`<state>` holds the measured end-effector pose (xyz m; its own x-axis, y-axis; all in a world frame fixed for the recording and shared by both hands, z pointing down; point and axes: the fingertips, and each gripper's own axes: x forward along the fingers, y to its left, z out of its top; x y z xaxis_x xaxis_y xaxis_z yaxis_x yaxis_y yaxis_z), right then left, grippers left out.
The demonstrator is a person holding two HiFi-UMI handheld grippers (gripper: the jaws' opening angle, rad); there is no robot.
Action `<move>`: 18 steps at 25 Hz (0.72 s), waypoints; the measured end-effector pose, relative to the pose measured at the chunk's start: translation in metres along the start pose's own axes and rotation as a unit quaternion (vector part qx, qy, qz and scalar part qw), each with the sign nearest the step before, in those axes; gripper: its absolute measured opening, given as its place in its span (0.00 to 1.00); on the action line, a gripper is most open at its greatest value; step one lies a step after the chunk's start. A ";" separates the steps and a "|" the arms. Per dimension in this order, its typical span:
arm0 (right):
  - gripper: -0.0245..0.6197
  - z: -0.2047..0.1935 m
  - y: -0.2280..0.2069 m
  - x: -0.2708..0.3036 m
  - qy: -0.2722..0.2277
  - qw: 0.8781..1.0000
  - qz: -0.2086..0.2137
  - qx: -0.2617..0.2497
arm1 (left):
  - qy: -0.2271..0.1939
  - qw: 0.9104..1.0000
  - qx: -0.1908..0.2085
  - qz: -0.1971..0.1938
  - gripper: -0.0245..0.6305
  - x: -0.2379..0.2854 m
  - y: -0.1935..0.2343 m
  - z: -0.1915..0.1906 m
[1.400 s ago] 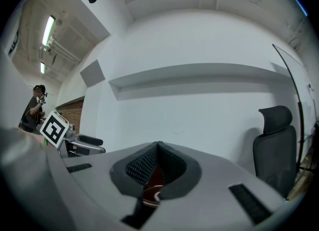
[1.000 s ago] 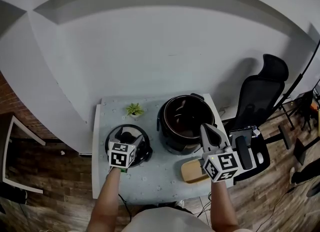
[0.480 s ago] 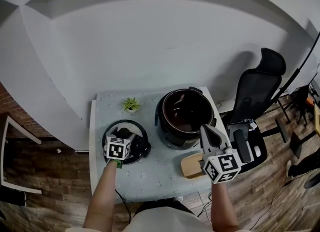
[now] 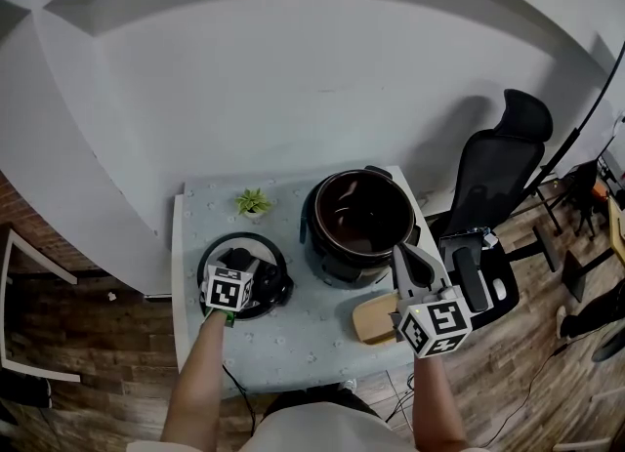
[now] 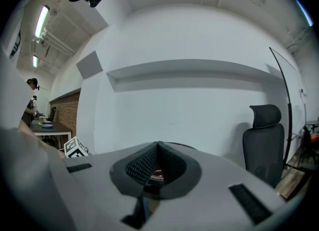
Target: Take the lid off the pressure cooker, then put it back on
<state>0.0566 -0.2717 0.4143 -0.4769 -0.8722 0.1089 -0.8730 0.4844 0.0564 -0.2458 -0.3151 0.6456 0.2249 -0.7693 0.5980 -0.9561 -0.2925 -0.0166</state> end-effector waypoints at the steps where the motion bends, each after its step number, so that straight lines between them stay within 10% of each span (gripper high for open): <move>1: 0.04 0.001 0.000 -0.001 -0.001 1.000 -0.001 0.000 | 0.001 1.000 -0.001 0.001 0.47 0.000 0.000 0.000; 18: 0.04 0.012 -0.009 -0.012 -0.024 1.000 0.006 0.007 | 0.008 1.000 -0.023 0.015 0.46 -0.040 0.006 0.056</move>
<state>0.0690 -0.2670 0.4011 -0.4906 -0.8692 0.0616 -0.8688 0.4934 0.0415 -0.2499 -0.3178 0.5763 0.1933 -0.7677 0.6109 -0.9701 -0.2429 0.0018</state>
